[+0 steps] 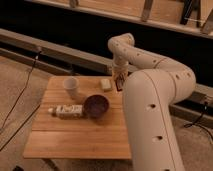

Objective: Place the eraser on the white sponge

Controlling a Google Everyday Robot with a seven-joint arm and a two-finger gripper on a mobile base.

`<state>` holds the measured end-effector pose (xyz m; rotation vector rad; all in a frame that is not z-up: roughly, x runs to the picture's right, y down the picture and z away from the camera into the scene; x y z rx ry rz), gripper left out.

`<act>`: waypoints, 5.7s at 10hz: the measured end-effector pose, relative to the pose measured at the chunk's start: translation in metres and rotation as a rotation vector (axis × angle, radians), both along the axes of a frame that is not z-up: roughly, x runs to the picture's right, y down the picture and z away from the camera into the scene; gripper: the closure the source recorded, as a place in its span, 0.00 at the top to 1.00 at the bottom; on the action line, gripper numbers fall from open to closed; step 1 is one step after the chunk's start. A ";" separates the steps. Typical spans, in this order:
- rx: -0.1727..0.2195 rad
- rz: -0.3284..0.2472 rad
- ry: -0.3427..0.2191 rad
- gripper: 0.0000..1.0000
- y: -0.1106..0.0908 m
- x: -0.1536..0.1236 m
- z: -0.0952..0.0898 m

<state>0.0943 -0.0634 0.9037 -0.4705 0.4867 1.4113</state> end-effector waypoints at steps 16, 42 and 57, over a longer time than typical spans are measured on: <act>0.029 -0.093 -0.159 0.00 -0.005 -0.045 0.082; -0.019 -0.189 -0.195 0.80 0.003 -0.082 0.110; -0.049 -0.138 -0.194 0.80 0.012 -0.077 0.073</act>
